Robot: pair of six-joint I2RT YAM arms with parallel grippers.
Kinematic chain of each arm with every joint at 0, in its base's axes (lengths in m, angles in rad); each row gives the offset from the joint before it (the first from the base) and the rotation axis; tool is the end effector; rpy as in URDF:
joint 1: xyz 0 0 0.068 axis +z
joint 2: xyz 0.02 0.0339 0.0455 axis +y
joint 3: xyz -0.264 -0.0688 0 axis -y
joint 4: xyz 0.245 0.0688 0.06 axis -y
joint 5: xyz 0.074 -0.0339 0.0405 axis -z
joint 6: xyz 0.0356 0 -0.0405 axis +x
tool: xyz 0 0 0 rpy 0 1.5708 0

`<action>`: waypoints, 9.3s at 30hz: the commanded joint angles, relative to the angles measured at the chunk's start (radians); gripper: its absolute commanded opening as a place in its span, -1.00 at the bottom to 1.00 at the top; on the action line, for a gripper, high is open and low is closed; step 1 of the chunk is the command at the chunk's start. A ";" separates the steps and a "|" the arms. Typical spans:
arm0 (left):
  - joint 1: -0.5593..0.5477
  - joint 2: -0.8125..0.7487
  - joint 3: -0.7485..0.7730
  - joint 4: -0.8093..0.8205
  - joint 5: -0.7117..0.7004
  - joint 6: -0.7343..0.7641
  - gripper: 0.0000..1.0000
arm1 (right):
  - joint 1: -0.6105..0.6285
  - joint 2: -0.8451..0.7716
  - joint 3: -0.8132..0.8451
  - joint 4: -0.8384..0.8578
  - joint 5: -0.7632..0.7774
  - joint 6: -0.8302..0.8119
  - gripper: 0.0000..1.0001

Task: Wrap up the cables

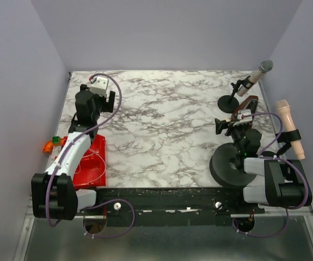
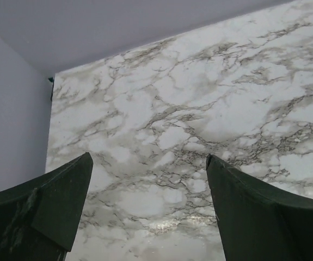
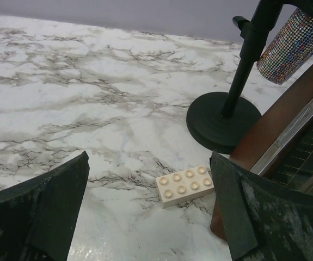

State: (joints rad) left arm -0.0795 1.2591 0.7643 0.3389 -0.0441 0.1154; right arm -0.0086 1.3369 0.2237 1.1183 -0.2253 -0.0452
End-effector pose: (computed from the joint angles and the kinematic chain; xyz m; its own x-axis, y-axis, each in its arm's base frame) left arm 0.2906 -0.0216 0.2842 -0.1496 0.1273 -0.9805 0.0535 0.9913 0.1205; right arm 0.2296 0.0060 0.1776 0.0148 -0.0442 -0.9989 -0.2146 0.9756 -0.0463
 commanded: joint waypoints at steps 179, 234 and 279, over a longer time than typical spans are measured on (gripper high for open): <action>-0.167 0.229 1.204 -0.991 0.388 -0.419 -1.00 | 0.877 -0.049 1.049 -1.073 -0.145 0.122 0.86; -0.094 0.217 1.150 -1.119 0.822 0.354 0.40 | 0.720 0.076 1.112 -1.414 -0.379 0.004 -0.99; -0.447 0.168 0.957 -1.413 0.638 0.729 -1.00 | 0.699 -0.060 1.165 -1.641 -0.095 0.123 0.77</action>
State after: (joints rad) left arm -0.5323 1.4601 1.8229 -1.2739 0.7547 1.1099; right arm 0.6979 1.4120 1.4895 -0.5098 -0.6773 -0.0494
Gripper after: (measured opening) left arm 0.010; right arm 0.727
